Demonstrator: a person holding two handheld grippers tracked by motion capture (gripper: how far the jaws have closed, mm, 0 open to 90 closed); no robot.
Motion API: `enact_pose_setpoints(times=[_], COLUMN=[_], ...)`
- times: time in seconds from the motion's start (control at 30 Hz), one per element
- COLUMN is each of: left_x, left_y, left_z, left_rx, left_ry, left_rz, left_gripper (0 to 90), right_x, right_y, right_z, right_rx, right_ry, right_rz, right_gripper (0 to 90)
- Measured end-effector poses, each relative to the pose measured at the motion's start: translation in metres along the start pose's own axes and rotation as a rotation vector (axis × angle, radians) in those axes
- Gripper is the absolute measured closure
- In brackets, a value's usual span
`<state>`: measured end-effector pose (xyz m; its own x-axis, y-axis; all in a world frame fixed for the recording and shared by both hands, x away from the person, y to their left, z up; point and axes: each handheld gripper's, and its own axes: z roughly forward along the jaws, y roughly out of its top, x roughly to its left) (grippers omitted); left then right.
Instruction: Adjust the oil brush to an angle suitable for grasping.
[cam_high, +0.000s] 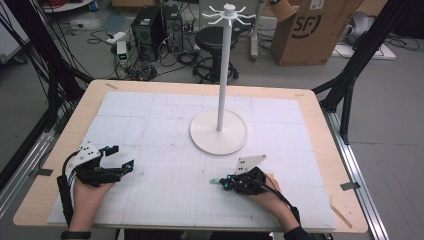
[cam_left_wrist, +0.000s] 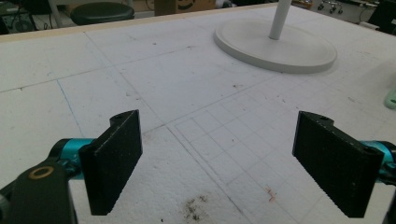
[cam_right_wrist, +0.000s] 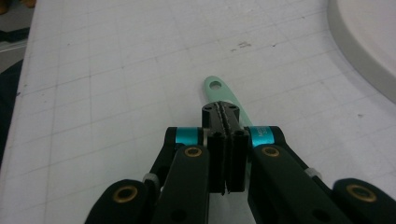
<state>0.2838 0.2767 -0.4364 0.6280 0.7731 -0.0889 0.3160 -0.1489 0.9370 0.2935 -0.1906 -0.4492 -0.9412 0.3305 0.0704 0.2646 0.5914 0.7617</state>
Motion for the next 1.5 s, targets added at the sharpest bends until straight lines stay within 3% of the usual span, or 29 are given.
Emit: enact_pose_setpoints(times=[0.6,0.7,0.9,1.17,1.3,1.5], left_x=[0.000,0.000,-0.001,0.000,0.000,0.001], left_y=[0.000,0.000,0.000,0.000,0.000,0.000], left_z=[-0.001,-0.001,-0.001,-0.001,-0.002,-0.001], left_rx=[-0.007,-0.009,-0.009,-0.007,-0.005,-0.006], left_ry=[-0.005,-0.005,-0.005,-0.006,-0.005,-0.007], left_rz=[0.000,-0.002,-0.002,0.001,0.002,0.001], left_gripper=[16.8,16.8,16.8,16.9,16.9,16.8], right_x=[-0.029,-0.031,-0.037,-0.037,-0.038,-0.041], right_y=[0.008,0.010,0.010,0.009,0.010,0.006], right_z=[0.004,0.003,0.001,-0.001,-0.015,-0.053], right_rx=[0.011,0.025,0.027,0.027,-0.048,-0.144], right_ry=[-0.061,-0.091,-0.141,-0.158,-0.127,-0.107], right_rz=[0.082,0.085,0.144,0.161,0.150,0.120], right_gripper=[90.0,90.0,90.0,89.3,83.2,66.6])
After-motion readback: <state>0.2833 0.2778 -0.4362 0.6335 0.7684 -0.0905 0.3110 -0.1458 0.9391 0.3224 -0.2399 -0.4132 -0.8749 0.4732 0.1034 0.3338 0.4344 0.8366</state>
